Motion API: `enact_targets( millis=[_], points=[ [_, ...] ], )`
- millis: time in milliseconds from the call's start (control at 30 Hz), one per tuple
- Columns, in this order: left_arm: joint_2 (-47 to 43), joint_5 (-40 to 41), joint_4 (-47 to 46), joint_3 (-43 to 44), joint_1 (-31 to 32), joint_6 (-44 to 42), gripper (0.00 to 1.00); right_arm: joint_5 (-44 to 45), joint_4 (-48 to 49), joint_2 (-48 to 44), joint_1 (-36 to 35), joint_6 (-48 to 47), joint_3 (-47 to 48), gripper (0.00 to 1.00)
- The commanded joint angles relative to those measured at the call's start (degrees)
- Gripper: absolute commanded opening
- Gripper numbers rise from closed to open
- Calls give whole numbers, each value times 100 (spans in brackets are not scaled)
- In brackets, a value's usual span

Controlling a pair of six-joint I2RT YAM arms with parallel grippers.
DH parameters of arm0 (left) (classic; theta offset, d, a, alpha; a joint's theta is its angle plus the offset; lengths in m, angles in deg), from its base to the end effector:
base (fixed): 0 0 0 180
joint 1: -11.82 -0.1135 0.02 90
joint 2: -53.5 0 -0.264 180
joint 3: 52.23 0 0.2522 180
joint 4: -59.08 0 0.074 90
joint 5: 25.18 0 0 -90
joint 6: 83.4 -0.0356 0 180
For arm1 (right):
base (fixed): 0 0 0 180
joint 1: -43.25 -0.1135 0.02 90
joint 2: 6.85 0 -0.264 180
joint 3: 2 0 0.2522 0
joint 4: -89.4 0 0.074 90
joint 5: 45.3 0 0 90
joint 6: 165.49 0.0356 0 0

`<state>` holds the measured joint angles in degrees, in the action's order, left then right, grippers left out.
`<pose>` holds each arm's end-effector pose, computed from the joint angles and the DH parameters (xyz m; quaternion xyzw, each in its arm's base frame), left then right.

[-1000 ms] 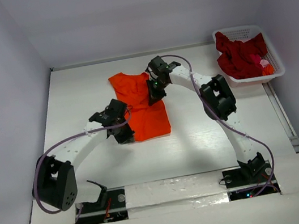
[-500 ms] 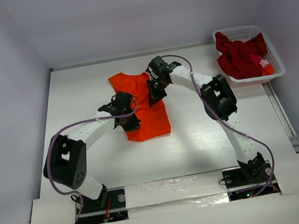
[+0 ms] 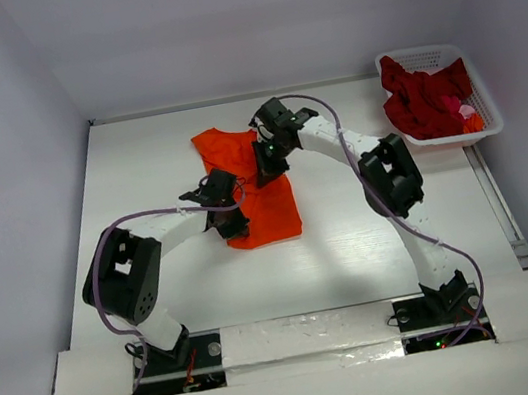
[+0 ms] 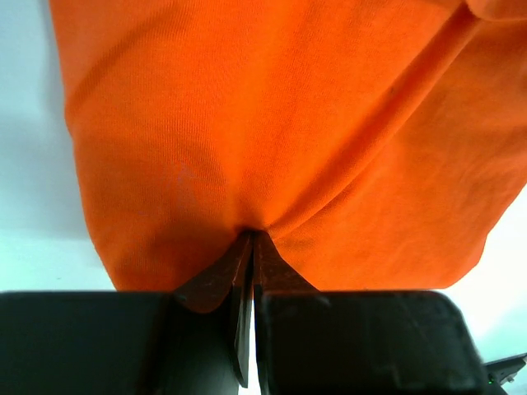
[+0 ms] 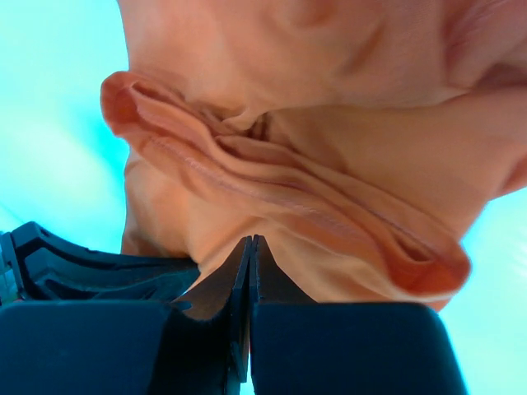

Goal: Fold and stack the t-shirts
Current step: Fold the folded rectangular tshirt in 1/3 of the way

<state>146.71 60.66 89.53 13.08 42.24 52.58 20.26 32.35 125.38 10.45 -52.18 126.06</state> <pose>0.2704 -0.1618 0.1659 -0.1203 0.9540 -0.1960 0.1926 0.4125 0.2833 0.1974 -0.1307 0.9391 0.2952 0.1179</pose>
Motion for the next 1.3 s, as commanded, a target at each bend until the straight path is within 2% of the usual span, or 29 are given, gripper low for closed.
enact_targets(
  millis=[0, 167, 300, 333, 367, 433, 467, 533, 567, 600, 667, 767, 833, 967, 1133, 1267],
  points=[
    [136, 21, -43, -207, 35, 43, 0, -113, 75, -153, -104, -55, -83, 0],
    [189, -14, 88, -154, 35, 26, 0, -227, 198, -39, -166, 24, -180, 0],
    [-64, -76, 431, 108, 35, -36, 0, -184, 5, -47, -166, -2, 197, 2],
    [-205, 2, 545, 205, 35, -53, 0, -114, -74, -82, -166, -11, 424, 12],
    [-355, 64, 616, 319, 35, -80, 12, -87, -83, -135, -166, -11, 513, 19],
    [-715, 179, 660, 758, -123, -185, 29, -104, -57, -301, -34, 112, 663, 32],
    [-777, 188, 669, 925, -315, -238, 42, -139, -48, -337, 36, 165, 803, 44],
    [-752, 188, 695, 1496, -562, -509, 54, -280, 65, -469, 325, 340, 883, 73],
    [-691, 179, 687, 1672, -841, -606, 65, -297, 127, -513, 440, 402, 883, 92],
    [-525, 179, 643, 1961, -992, -712, 69, -358, 180, -531, 571, 481, 866, 95],
    [-340, 74, 407, 2165, -1317, -905, 74, -438, 321, -505, 976, 552, 866, 100],
    [117, -58, 81, 2552, -1924, -976, 83, -482, 365, -408, 1459, 639, 980, 100],
    [469, -119, -77, 2825, -2249, -1003, 85, -473, 435, -364, 1670, 648, 1059, 100],
    [1137, -286, -245, 3282, -2610, -1029, 79, -596, 549, -163, 2119, 789, 1418, 90],
    [1727, -602, -324, 3502, -2760, -959, 69, -877, 444, 356, 2234, 990, 2096, 88],
    [1955, -936, -516, 3520, -2813, -880, 63, -1018, 891, 252, 2234, 1132, 1632, 86]
  ],
)
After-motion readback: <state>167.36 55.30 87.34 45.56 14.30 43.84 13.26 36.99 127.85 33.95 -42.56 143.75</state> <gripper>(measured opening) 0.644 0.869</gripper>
